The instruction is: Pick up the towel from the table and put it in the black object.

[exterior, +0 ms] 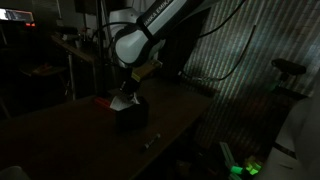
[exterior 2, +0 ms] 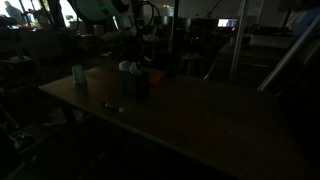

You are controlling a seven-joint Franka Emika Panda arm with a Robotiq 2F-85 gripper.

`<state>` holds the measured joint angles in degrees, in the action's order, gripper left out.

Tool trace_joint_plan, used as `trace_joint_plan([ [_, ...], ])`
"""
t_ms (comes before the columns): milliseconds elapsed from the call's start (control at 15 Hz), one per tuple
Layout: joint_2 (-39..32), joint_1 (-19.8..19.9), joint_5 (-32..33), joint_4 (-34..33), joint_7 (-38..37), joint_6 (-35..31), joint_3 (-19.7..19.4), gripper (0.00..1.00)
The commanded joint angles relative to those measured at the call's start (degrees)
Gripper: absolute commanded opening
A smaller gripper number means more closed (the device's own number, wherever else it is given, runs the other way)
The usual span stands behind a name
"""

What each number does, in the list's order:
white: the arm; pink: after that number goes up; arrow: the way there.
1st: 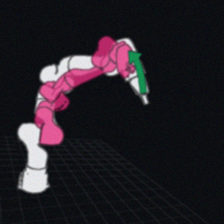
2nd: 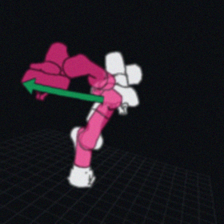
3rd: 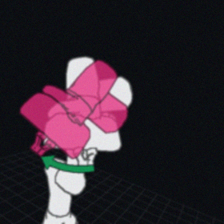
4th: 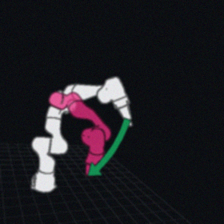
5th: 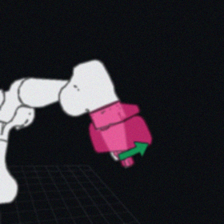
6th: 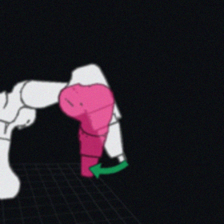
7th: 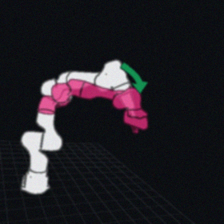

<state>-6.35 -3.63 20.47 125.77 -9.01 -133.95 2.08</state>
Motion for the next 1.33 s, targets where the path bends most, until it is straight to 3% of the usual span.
trace_joint_plan([
  [0,2.57,-1.49,3.53,2.32,-5.62,-0.05,0.01,0.01],
  [267,1.67,-1.03,0.49,3.29,-5.75,-1.28,0.00,0.01],
  [800,-1.38,0.47,-12.20,3.70,-1.19,-5.45,-0.01,0.01],
  [1267,-3.50,1.40,-16.45,3.52,0.56,-6.12,-0.42,0.01],
])
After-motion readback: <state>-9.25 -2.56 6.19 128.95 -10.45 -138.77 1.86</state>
